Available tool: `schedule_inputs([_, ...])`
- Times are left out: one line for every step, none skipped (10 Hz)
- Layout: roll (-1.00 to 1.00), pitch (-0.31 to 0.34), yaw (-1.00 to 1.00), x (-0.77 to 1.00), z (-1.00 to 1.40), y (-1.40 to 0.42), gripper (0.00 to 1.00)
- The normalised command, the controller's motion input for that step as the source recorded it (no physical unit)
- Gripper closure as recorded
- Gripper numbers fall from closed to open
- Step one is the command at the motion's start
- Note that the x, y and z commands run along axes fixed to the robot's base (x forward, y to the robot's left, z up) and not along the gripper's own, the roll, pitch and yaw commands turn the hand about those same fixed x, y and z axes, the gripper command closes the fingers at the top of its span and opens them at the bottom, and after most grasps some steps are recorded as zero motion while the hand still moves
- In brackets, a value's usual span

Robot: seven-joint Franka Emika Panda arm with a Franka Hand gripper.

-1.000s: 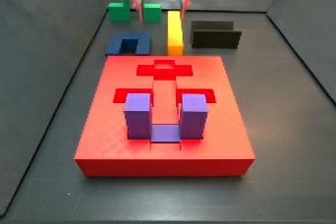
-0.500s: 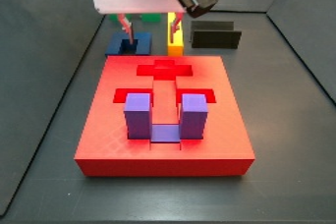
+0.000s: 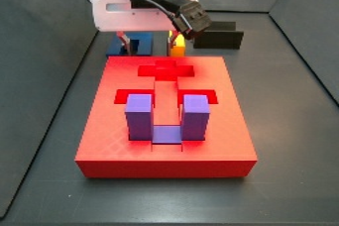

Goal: Pick up the blue object. Move up. Place the blue object on the fixture. Regrasp the blue object. Move to above the board. Insert the blue object.
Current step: Pick up the blue object.

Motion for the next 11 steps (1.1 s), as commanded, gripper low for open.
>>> schedule_inputs([0.21,0.003,0.0,-0.09,-0.09,0.0,0.0])
schedule_inputs([0.18,0.019,0.0,0.0,-0.1,0.0,0.0])
schedule_inputs([0.17,0.031,-0.03,0.0,-0.12,0.07,0.0])
schedule_inputs([0.17,0.039,-0.04,-0.01,-0.11,0.11,0.0])
schedule_inputs([0.15,0.036,-0.05,0.0,-0.08,0.12,0.0])
schedule_inputs([0.13,0.004,-0.01,-0.1,-0.08,0.03,0.0])
schedule_inputs([0.1,0.004,-0.01,-0.05,-0.05,0.06,0.0])
schedule_inputs([0.11,0.021,-0.04,-0.12,0.0,0.06,0.0])
schedule_inputs([0.09,0.003,-0.04,-0.09,-0.01,0.03,0.0])
schedule_inputs([0.08,0.019,-0.07,-0.1,0.0,0.05,0.0])
schedule_inputs([0.07,0.011,-0.07,-0.03,0.0,0.0,0.0])
